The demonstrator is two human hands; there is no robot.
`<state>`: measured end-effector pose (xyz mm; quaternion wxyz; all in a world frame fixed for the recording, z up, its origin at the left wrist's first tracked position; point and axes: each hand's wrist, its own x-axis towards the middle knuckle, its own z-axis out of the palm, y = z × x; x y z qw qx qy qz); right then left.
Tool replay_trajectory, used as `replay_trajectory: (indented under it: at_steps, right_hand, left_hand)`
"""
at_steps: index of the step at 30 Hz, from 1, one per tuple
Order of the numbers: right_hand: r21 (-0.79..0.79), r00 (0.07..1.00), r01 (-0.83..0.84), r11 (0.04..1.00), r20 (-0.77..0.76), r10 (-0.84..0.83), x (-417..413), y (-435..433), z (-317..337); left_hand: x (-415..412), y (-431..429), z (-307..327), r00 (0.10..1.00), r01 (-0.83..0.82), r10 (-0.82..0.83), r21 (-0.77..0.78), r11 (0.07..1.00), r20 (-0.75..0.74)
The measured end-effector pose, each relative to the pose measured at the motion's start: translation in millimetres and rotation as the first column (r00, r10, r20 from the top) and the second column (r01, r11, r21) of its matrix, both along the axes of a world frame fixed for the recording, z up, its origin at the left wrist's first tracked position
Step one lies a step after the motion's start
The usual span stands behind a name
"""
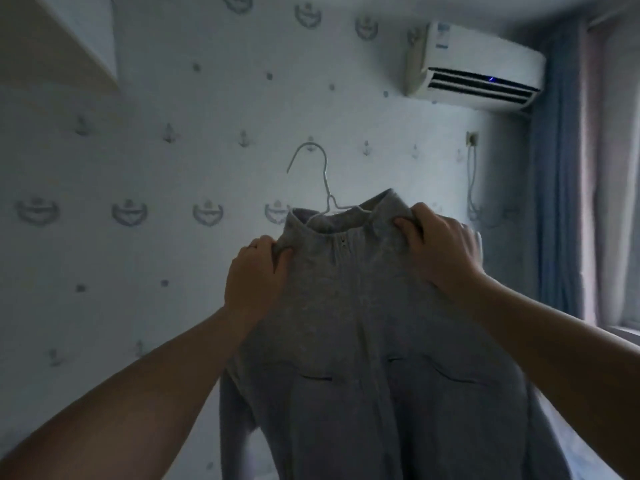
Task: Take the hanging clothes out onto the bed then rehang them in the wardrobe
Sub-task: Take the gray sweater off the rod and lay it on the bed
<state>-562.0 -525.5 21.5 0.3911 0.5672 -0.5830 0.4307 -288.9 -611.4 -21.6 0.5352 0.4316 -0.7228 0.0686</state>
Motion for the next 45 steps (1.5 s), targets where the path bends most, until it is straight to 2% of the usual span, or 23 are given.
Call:
replay_trajectory:
  at_steps: [4,11,18,24,27,31,36,40,45]
  right_hand:
    - [0.093,0.995,0.090,0.992,0.037,-0.093,-49.3,-13.2,-46.3]
    - [0.377,0.956,0.025,0.926,0.262,-0.133,-107.3,-40.9,-123.0]
    - [0.497,0.859,0.009,0.868,0.441,-0.261,-128.3,-83.0,-218.3]
    - [0.590,0.755,-0.045,0.806,0.549,-0.360,-144.1,-106.4,-294.7]
    - [0.660,0.699,-0.027,0.750,0.550,-0.458,-162.6,-116.4,-325.2]
    - [0.696,0.658,-0.101,0.711,0.583,-0.477,-194.4,-126.6,-363.1]
    - [0.713,0.559,-0.162,0.683,0.637,-0.532,-243.6,-140.0,-396.6]
    - [0.709,0.488,-0.164,0.686,0.662,-0.568,-291.5,-151.7,-413.6]
    - [0.760,0.461,-0.116,0.640,0.612,-0.643,-341.1,-159.5,-430.5]
  left_hand:
    - [-53.8,-54.1,-47.9,0.987,0.160,-0.161,0.070,0.985,0.003]
    - [-122.1,-153.2,-116.2,0.918,0.367,-0.382,0.134,0.920,0.106]
    - [-170.4,-234.7,-188.8,0.821,0.495,-0.532,0.203,0.845,0.207]
    - [-213.3,-282.2,-244.7,0.717,0.523,-0.607,0.312,0.793,0.342]
    - [-244.6,-301.1,-267.3,0.667,0.520,-0.644,0.384,0.763,0.375]
    - [-296.6,-323.8,-299.8,0.597,0.492,-0.688,0.489,0.721,0.413]
    - [-361.6,-346.9,-334.3,0.525,0.469,-0.748,0.596,0.652,0.405]
    - [-420.1,-362.1,-357.3,0.506,0.459,-0.771,0.636,0.620,0.387]
    - [-494.3,-377.6,-378.4,0.444,0.474,-0.817,0.677,0.563,0.369]
